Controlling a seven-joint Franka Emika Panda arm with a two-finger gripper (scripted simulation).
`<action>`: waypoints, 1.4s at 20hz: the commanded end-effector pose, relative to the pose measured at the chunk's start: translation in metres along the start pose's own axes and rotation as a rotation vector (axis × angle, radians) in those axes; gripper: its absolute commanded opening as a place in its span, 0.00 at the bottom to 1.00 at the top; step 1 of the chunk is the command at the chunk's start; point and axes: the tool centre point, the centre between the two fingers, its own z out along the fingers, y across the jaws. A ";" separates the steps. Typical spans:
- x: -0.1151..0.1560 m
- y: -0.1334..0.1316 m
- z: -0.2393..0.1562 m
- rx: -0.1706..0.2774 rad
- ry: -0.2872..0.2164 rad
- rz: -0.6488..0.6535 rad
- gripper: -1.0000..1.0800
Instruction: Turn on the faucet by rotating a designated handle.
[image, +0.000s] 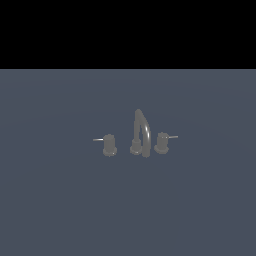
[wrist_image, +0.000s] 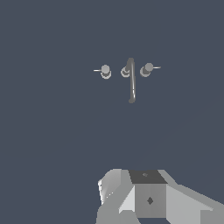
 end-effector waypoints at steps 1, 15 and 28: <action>0.000 0.000 0.000 0.000 0.000 0.000 0.00; 0.011 -0.019 0.032 0.000 -0.001 0.111 0.00; 0.047 -0.059 0.110 0.001 -0.003 0.385 0.00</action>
